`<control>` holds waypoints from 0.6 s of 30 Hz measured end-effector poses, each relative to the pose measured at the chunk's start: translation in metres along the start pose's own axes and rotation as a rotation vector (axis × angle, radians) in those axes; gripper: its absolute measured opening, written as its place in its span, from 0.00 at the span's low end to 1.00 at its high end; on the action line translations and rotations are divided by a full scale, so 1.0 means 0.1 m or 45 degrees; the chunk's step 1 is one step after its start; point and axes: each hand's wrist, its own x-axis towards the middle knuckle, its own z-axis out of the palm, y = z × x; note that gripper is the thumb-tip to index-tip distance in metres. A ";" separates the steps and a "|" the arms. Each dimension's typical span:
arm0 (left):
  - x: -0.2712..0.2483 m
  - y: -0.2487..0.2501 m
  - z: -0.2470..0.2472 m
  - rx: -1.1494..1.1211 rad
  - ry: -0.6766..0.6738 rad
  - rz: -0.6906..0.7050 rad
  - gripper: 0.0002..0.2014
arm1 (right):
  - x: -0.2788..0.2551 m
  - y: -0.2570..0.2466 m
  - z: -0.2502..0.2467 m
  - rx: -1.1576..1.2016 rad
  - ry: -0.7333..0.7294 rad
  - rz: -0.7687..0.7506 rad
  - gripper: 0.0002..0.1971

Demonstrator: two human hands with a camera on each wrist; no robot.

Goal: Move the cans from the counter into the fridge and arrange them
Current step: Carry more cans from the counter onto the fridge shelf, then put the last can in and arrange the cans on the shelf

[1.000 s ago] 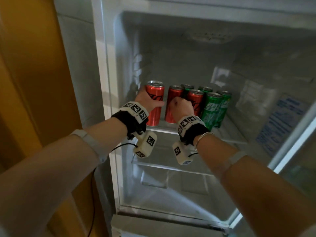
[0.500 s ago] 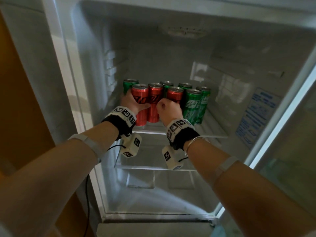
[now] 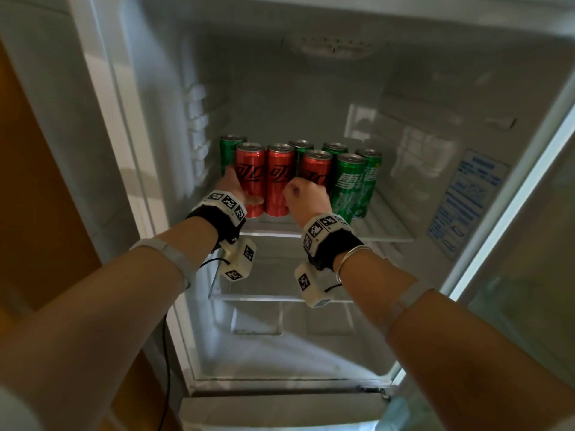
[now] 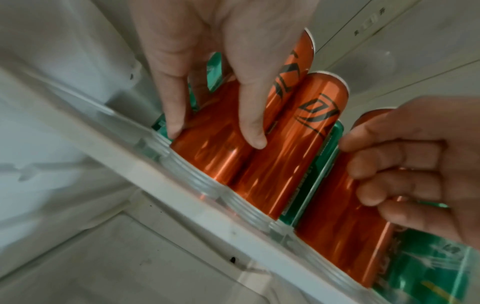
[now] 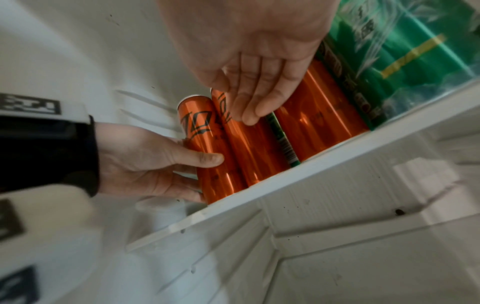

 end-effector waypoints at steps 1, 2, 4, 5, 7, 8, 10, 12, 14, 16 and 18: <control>-0.04 0.01 -0.01 -0.013 0.031 -0.002 0.47 | -0.02 0.00 0.00 -0.001 -0.009 0.014 0.12; -0.06 0.01 -0.01 -0.022 0.049 0.007 0.47 | -0.03 0.01 0.00 -0.004 -0.017 0.021 0.12; -0.12 -0.02 -0.01 -0.081 0.077 0.010 0.46 | -0.07 0.01 0.01 -0.011 -0.040 0.036 0.11; -0.16 -0.04 -0.01 -0.113 0.100 0.016 0.44 | -0.08 0.00 0.02 -0.018 -0.056 0.040 0.11; -0.24 -0.10 0.00 -0.081 0.125 0.030 0.37 | -0.11 -0.03 0.02 -0.019 -0.108 0.041 0.11; -0.28 -0.14 0.00 -0.066 0.111 0.055 0.33 | -0.13 -0.05 0.04 -0.006 -0.131 0.036 0.11; -0.41 -0.21 -0.03 -0.064 0.051 0.083 0.25 | -0.18 -0.10 0.09 0.017 -0.144 -0.019 0.11; -0.55 -0.27 -0.05 -0.009 0.024 0.118 0.22 | -0.22 -0.14 0.19 0.014 -0.129 -0.079 0.12; -0.74 -0.30 -0.07 0.098 0.019 0.140 0.26 | -0.28 -0.18 0.28 0.018 -0.118 -0.110 0.12; -0.94 -0.40 -0.13 0.190 0.000 0.182 0.28 | -0.36 -0.23 0.35 0.012 -0.155 -0.140 0.12; -1.16 -0.55 -0.23 0.262 0.048 0.181 0.27 | -0.49 -0.28 0.43 0.018 -0.200 -0.176 0.12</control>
